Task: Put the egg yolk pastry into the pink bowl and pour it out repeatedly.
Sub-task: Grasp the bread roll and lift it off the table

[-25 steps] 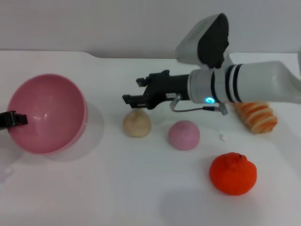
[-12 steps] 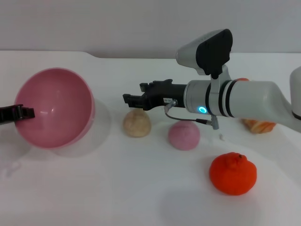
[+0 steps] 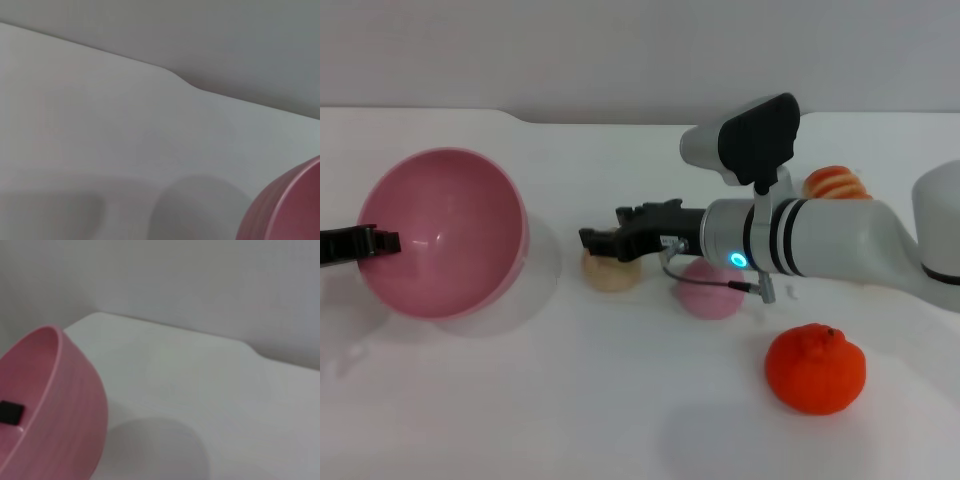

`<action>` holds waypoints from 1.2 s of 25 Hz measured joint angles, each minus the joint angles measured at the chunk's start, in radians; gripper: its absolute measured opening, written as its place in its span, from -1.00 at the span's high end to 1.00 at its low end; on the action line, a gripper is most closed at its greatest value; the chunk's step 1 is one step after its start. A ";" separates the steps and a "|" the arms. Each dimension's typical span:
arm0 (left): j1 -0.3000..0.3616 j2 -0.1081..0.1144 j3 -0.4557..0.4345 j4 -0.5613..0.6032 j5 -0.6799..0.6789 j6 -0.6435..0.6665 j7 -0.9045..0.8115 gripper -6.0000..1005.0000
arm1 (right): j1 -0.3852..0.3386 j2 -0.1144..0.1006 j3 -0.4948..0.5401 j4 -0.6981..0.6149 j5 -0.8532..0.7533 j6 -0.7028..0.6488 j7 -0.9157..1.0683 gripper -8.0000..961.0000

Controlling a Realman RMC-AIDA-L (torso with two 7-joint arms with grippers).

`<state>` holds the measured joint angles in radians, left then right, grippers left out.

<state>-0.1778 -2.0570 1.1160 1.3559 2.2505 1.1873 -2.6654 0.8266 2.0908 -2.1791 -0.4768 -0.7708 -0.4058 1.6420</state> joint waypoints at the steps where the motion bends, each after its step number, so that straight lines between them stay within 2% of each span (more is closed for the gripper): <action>1: 0.000 0.000 0.001 0.000 0.000 0.000 0.002 0.99 | 0.001 0.000 -0.013 0.000 0.002 0.000 0.015 -0.37; 6: 0.000 0.000 0.009 0.000 0.000 0.002 0.005 0.99 | 0.011 0.000 -0.060 0.011 0.004 0.001 0.082 -0.37; 18: 0.000 0.000 0.015 0.000 0.000 0.002 0.006 0.98 | 0.014 0.000 -0.082 0.023 -0.005 -0.008 0.078 -0.36; 23: 0.000 0.000 0.015 0.000 0.000 0.001 0.007 0.99 | 0.015 0.000 -0.083 0.025 -0.014 -0.009 0.075 0.11; 30: -0.011 0.001 0.014 -0.008 0.000 0.000 0.011 0.99 | -0.005 -0.001 -0.032 0.019 -0.017 -0.031 -0.002 0.33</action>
<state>-0.1884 -2.0556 1.1304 1.3483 2.2504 1.1872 -2.6547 0.8215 2.0902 -2.2115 -0.4578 -0.7875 -0.4372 1.6404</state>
